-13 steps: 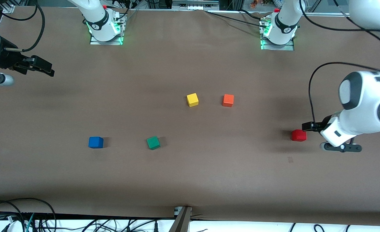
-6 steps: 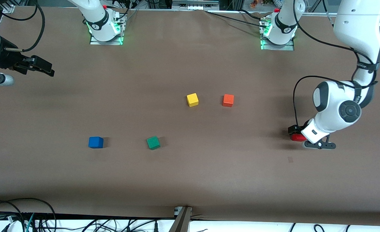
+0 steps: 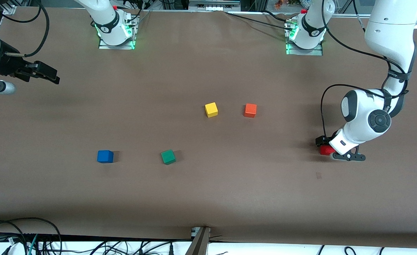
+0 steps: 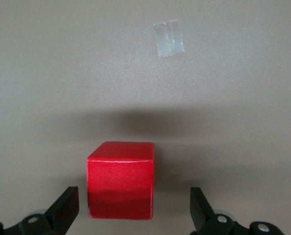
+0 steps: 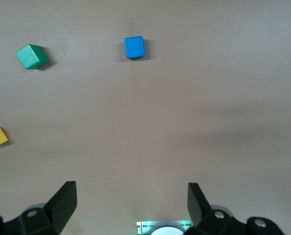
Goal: Pass red block to right arm, stack on blue
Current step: 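Lower the left gripper over the red cube and close on it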
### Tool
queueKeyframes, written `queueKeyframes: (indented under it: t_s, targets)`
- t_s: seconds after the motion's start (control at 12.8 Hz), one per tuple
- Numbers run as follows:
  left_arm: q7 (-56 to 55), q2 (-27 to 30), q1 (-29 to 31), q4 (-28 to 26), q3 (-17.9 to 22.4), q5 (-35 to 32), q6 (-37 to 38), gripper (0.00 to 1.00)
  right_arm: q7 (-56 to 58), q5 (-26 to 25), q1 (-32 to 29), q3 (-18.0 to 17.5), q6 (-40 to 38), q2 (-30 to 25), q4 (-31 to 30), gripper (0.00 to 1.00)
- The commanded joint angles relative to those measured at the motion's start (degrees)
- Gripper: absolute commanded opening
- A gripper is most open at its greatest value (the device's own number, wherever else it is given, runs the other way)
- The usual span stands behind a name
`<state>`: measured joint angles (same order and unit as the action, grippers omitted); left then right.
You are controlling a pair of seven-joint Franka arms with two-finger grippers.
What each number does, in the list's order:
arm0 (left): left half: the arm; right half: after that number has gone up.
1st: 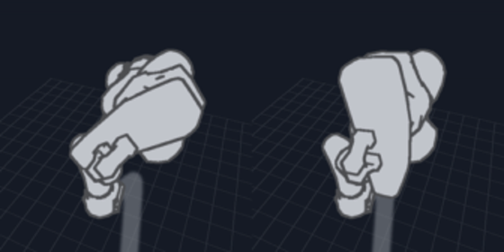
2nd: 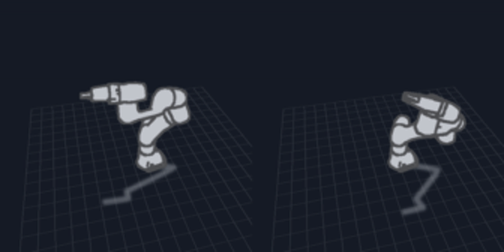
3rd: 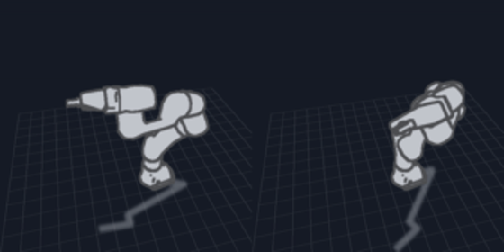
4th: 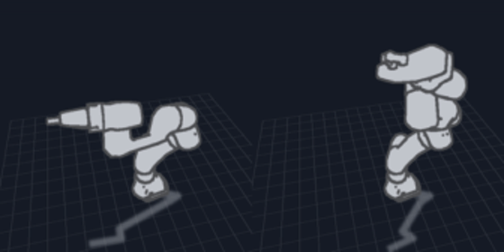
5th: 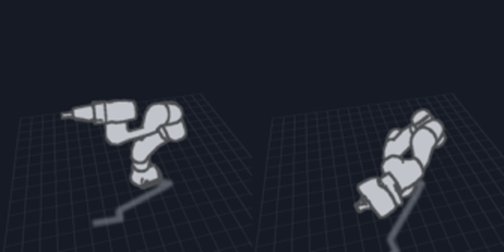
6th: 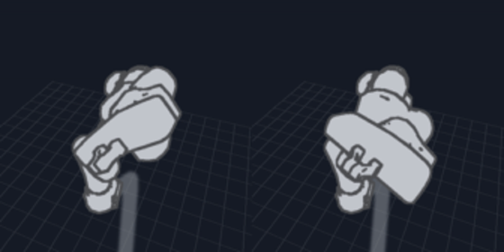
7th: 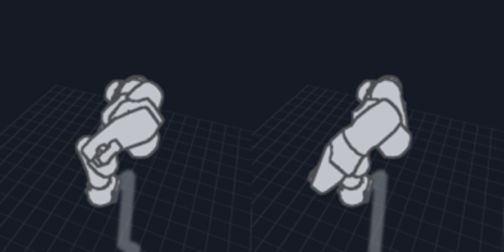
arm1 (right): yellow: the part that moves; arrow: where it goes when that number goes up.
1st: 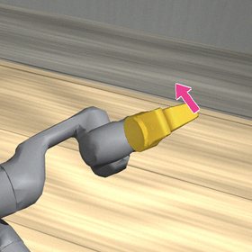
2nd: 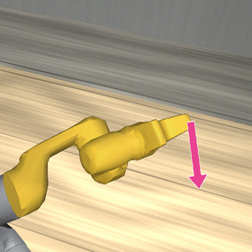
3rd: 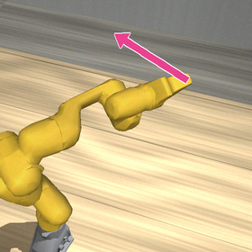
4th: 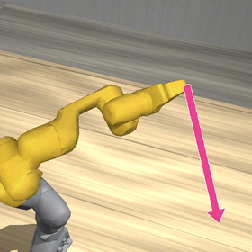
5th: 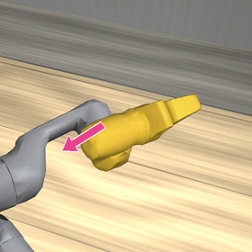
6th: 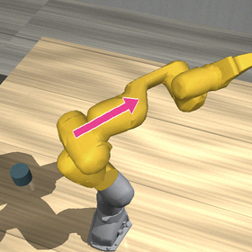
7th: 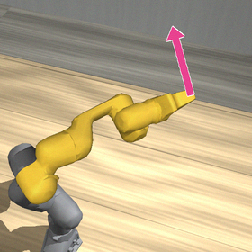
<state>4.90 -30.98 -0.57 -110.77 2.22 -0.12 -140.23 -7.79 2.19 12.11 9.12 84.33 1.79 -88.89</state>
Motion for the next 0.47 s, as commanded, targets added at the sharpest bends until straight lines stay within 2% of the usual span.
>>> queueKeyframes:
  t_s: [0.0,0.16,0.24,0.39]
  targets:
    - [1.43,-0.4,0.57,-0.33,-0.29,0.74,-1.01,0.57,0.5,0.98,-0.16,0.1,-0.66,-0.3,0.21,1.0]
    - [1.51,-0.4,1.01,-0.24,-0.29,0.74,-0.66,0.09,0.5,0.98,-0.16,0.1,-0.66,-0.3,0.21,1.0]
    - [1.43,-0.31,1.01,-0.07,-0.29,0.74,-0.48,0.0,0.5,0.98,-0.16,0.1,-0.66,-0.3,0.21,1.0]
    - [1.34,0.21,1.01,0.46,-0.37,0.74,-0.05,0.0,0.5,0.98,-0.16,0.1,-0.66,-0.3,0.21,1.0]
